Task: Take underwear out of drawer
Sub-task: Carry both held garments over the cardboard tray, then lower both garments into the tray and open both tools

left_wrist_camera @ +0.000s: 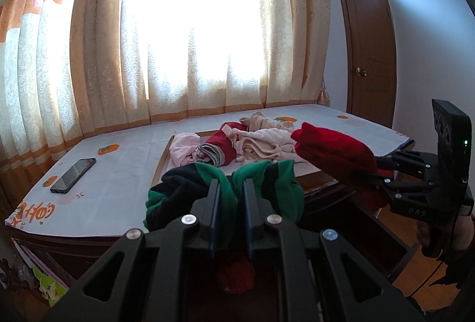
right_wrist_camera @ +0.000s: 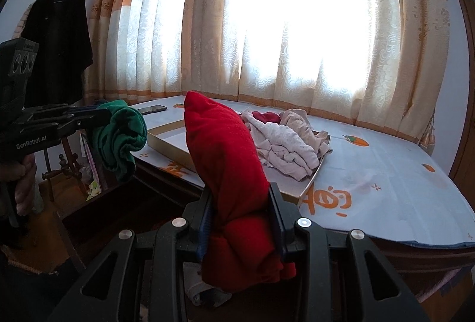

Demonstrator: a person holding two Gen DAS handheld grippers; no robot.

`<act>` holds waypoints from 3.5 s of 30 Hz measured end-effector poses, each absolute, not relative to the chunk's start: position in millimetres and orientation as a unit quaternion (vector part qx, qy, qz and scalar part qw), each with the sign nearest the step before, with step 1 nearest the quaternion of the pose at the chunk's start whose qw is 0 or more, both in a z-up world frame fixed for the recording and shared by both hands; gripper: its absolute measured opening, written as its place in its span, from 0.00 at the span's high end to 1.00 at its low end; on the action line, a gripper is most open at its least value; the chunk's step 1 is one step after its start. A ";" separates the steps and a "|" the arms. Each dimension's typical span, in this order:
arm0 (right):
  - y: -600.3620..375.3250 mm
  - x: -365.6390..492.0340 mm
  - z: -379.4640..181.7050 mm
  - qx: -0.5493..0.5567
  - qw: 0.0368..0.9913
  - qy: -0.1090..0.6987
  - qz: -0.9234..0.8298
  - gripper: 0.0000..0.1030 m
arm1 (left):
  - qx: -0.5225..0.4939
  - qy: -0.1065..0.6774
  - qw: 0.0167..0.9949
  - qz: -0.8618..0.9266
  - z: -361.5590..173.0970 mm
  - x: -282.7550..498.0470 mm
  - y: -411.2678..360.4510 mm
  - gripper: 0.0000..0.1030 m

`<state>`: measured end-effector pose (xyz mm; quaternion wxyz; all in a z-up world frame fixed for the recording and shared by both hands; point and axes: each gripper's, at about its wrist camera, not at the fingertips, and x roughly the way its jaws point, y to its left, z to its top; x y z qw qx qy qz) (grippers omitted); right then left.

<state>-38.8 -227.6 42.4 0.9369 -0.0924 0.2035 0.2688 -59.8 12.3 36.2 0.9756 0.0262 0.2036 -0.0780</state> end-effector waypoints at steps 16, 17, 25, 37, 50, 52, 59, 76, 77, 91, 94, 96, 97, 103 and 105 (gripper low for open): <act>-214.0 -11.0 65.0 -0.102 0.933 0.202 0.279 0.64 | 0.042 0.193 0.978 -0.073 59.4 -23.9 18.2 0.89; -213.5 -8.7 65.7 -0.102 0.933 0.202 0.279 0.64 | 0.043 0.192 0.978 -0.074 61.0 -21.3 18.0 0.89; -205.9 7.0 74.0 -0.114 0.932 0.203 0.278 0.64 | 0.054 0.191 0.977 -0.072 69.6 -0.2 20.9 0.89; -192.0 36.5 80.7 -0.129 0.929 0.209 0.276 0.64 | 0.052 0.206 0.975 -0.070 65.8 31.8 26.2 0.89; -174.7 68.9 62.4 -0.151 0.914 0.249 0.282 0.64 | 0.026 0.255 0.964 -0.074 48.2 75.7 41.9 0.89; -173.4 72.7 60.5 -0.154 0.912 0.253 0.283 0.64 | 0.024 0.261 0.962 -0.073 45.6 81.0 44.4 0.89; -164.7 80.9 49.8 -0.171 0.902 0.271 0.290 0.64 | 0.023 0.290 0.954 -0.073 31.9 94.4 46.0 0.89; -148.2 100.7 30.5 -0.217 0.875 0.316 0.295 0.64 | 0.013 0.335 0.939 -0.079 9.1 111.2 48.6 0.89; -146.8 101.4 29.3 -0.223 0.873 0.318 0.295 0.64 | 0.012 0.336 0.938 -0.079 8.5 111.5 48.8 0.89; -144.9 103.5 21.3 -0.232 0.869 0.325 0.293 0.64 | 0.018 0.346 0.935 -0.078 1.2 117.1 47.7 0.88; -144.9 102.6 21.0 -0.230 0.870 0.324 0.292 0.64 | 0.018 0.346 0.935 -0.078 1.0 117.2 47.6 0.88; -144.8 102.4 20.8 -0.231 0.870 0.324 0.292 0.64 | 0.020 0.346 0.935 -0.076 -0.1 117.5 47.3 0.87; -144.5 102.1 20.6 -0.232 0.870 0.324 0.291 0.64 | 0.020 0.345 0.935 -0.075 -0.8 117.0 47.4 0.87; -143.8 102.2 20.3 -0.235 0.870 0.322 0.290 0.63 | 0.023 0.342 0.937 -0.073 -1.8 115.5 47.0 0.83; -143.9 102.5 19.9 -0.234 0.871 0.322 0.289 0.62 | 0.025 0.339 0.938 -0.069 -1.9 113.8 47.1 0.77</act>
